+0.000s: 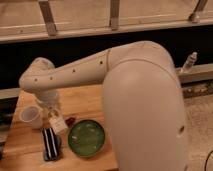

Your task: Place the bottle in the ceramic bowl

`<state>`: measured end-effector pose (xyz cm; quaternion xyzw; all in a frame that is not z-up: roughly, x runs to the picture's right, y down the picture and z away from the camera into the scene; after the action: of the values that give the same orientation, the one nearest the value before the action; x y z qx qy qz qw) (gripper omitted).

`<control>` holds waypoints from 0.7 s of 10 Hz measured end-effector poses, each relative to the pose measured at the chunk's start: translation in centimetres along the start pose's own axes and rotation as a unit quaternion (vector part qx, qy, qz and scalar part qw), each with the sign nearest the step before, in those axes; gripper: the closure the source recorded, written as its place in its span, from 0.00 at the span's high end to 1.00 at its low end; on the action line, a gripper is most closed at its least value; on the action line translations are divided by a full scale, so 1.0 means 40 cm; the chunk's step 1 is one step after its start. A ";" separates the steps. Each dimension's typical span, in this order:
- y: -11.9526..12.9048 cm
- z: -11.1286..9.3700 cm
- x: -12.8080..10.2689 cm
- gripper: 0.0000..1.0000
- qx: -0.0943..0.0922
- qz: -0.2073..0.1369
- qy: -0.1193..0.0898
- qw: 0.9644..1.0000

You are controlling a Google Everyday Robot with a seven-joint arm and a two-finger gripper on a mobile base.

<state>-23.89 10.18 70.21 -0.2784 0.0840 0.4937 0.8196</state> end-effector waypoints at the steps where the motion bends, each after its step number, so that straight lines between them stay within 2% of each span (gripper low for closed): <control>1: -0.037 0.012 0.030 0.00 0.001 0.019 0.002 1.000; 3: -0.108 0.052 0.117 0.00 -0.003 0.067 0.009 0.998; 5: -0.155 0.089 0.199 0.00 -0.011 0.111 0.016 0.994; 7: -0.192 0.120 0.267 0.03 -0.033 0.152 0.003 0.988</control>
<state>-12.65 18.15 72.67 -0.2905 0.1117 0.6139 0.7254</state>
